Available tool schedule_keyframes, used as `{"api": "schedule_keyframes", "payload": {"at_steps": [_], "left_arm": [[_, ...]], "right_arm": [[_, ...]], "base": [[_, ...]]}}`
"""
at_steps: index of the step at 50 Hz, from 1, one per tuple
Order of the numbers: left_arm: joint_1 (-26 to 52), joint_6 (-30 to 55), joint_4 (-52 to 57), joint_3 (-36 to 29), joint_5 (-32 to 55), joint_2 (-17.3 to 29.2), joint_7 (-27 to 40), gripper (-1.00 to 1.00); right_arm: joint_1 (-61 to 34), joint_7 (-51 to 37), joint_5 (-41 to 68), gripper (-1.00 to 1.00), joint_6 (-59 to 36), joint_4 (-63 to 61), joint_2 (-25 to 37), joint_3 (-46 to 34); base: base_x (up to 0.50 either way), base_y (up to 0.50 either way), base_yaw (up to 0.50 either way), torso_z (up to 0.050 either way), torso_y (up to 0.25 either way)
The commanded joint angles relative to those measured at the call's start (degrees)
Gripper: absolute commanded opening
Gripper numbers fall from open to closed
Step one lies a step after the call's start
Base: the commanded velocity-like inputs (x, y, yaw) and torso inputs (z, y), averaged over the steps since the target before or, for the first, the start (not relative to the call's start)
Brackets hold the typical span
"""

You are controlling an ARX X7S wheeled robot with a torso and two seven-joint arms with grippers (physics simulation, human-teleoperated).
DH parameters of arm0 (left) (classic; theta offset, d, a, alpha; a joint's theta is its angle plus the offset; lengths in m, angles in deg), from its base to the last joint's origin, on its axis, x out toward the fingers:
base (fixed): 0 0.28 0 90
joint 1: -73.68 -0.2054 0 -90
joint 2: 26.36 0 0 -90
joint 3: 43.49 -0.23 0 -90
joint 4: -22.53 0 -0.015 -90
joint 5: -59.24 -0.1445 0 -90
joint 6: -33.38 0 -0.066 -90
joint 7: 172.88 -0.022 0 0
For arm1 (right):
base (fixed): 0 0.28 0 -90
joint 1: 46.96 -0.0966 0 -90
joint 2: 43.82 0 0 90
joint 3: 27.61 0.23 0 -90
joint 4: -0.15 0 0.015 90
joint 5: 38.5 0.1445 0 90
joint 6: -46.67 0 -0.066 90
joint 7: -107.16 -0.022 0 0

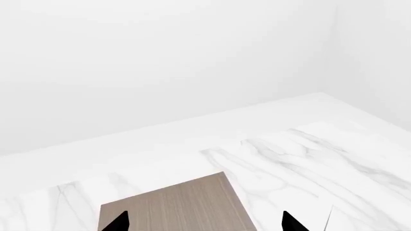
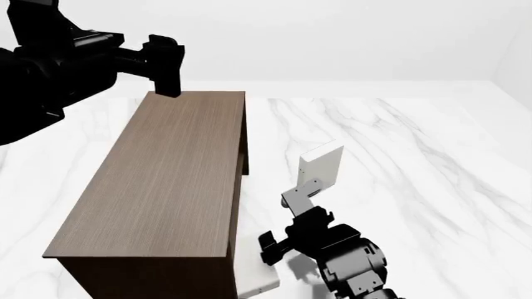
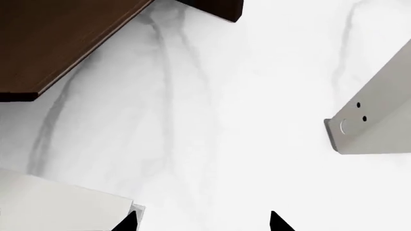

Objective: Pick up the book on the right and place it under the cabinet shelf.

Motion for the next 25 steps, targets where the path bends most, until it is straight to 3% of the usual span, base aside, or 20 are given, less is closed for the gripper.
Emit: {"api": "schedule_keyframes", "payload": {"at_steps": [1,9,17,25], "left_arm": [[0.16,-0.3,-0.23,-0.42,-0.3,0.07,-0.33,1.0],[0.26,-0.49,-0.27,-0.51,-0.26,0.27,-0.5,1.0],[0.1,-0.84,-0.24,-0.64,-0.27,0.27,-0.66,1.0],[0.12,-0.87,0.09,-0.47,0.4,0.43,-0.2,1.0]], "right_arm": [[-0.83,0.1,7.43,1.0,0.54,1.09,-0.75,-3.61],[-0.77,-1.15,10.38,1.0,-0.02,-0.6,-0.06,-5.62],[2.37,-4.33,13.37,1.0,-8.22,-15.72,3.8,-4.19],[3.55,-5.75,14.58,1.0,-10.49,-20.8,4.93,-3.55]], "base": [[0.0,0.0,0.0,0.0,0.0],[0.0,0.0,0.0,0.0,0.0],[0.0,0.0,0.0,0.0,0.0],[0.0,0.0,0.0,0.0,0.0]]}}
